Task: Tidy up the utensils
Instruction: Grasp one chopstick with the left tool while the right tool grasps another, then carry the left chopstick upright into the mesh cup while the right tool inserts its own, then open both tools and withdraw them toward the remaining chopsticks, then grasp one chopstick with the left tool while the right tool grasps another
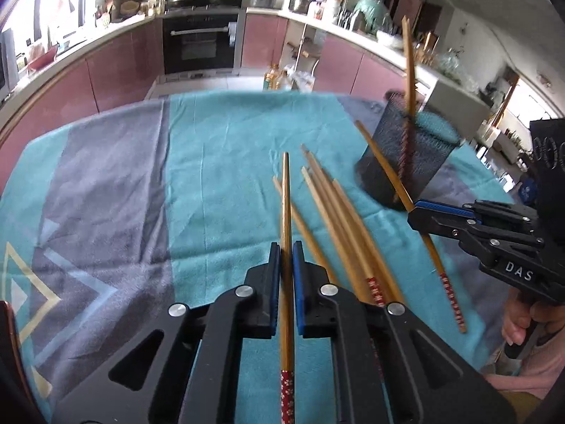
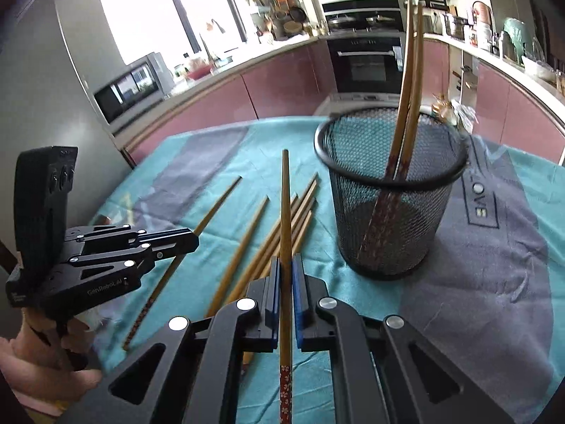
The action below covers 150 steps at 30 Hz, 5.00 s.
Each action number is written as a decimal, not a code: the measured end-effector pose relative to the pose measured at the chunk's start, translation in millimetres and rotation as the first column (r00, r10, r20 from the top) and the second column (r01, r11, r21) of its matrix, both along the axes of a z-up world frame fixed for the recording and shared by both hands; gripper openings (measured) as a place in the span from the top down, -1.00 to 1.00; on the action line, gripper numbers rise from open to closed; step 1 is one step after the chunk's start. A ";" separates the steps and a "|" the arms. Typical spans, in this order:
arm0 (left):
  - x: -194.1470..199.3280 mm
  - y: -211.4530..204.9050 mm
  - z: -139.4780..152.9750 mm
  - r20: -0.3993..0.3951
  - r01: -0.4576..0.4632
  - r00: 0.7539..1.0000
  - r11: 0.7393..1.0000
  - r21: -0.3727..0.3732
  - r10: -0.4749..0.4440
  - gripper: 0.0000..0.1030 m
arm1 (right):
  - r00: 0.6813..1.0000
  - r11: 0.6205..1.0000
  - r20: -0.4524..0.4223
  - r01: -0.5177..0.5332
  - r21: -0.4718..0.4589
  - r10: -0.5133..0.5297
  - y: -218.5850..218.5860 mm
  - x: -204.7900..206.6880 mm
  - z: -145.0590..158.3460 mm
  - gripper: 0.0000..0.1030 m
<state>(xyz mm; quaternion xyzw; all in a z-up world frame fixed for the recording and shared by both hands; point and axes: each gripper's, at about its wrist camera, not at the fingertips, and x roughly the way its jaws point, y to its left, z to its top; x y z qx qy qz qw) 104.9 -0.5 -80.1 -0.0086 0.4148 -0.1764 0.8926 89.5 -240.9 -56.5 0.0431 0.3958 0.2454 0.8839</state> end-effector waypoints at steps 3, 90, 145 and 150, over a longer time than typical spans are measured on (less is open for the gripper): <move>-7.5 2.6 19.6 0.040 0.028 0.999 0.999 -0.038 -0.027 0.85 | 1.000 0.999 0.029 0.004 0.036 -0.005 -9.9 -5.7 14.3 0.89; 73.7 -89.5 92.1 0.175 0.228 0.961 0.971 -0.068 -0.213 0.50 | 0.980 0.986 0.113 0.160 0.051 -0.165 -70.0 68.8 63.5 0.72; 30.8 -32.3 -39.0 -0.065 0.081 0.995 0.989 0.126 -0.074 0.62 | 0.995 0.989 -0.099 -0.030 -0.145 0.016 26.6 13.6 -40.0 0.69; 38.9 -31.8 -39.0 -0.067 0.072 0.996 0.990 0.124 -0.064 0.63 | 0.996 0.990 -0.091 -0.014 -0.140 0.001 28.1 20.2 -41.2 0.73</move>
